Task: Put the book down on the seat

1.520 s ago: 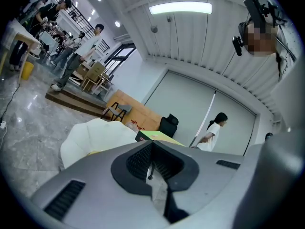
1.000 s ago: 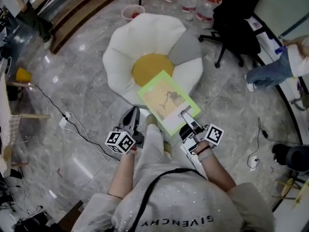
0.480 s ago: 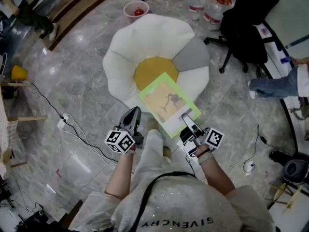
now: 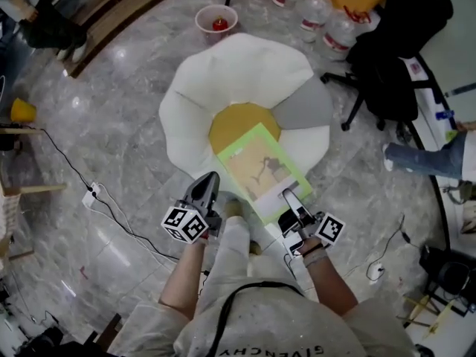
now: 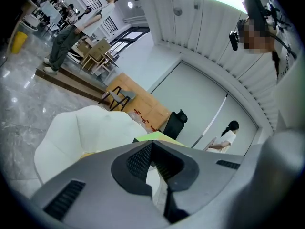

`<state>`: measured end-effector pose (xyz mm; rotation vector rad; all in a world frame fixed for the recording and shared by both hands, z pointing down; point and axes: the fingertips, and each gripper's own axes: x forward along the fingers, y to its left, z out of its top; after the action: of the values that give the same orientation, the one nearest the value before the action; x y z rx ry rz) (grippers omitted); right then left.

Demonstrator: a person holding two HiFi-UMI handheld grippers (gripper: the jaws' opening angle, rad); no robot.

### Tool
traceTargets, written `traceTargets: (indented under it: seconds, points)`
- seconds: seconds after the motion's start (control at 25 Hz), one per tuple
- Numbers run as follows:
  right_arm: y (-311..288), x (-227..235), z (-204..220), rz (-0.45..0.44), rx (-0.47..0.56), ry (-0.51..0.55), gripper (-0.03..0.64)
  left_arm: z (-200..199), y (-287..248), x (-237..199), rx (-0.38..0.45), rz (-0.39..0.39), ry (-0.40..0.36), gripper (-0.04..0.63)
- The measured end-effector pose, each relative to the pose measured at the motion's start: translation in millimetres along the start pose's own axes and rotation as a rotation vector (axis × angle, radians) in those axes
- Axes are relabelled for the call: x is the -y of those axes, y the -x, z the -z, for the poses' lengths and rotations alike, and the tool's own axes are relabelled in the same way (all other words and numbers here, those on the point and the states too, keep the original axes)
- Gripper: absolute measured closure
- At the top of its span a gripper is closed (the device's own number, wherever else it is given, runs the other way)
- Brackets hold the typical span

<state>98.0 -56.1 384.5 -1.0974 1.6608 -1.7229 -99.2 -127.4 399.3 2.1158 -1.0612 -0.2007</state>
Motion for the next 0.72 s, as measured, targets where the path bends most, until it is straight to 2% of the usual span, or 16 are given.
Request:
traceTargets:
  seconds: [0.28, 0.52, 0.72]
  points:
    - [-35, 17, -2, -0.004, -0.007, -0.007, 0.463, 8, -18, -29, -0.005, 0.008, 0.013, 0.572]
    - [-57, 59, -5, 0.049, -0.026, -0.025, 0.463, 32, -27, -52, -0.001, -0.027, 0.046, 0.572]
    - [-82, 88, -8, 0.054, -0.082, -0.062, 0.463, 53, -48, -69, -0.016, -0.062, 0.062, 0.572]
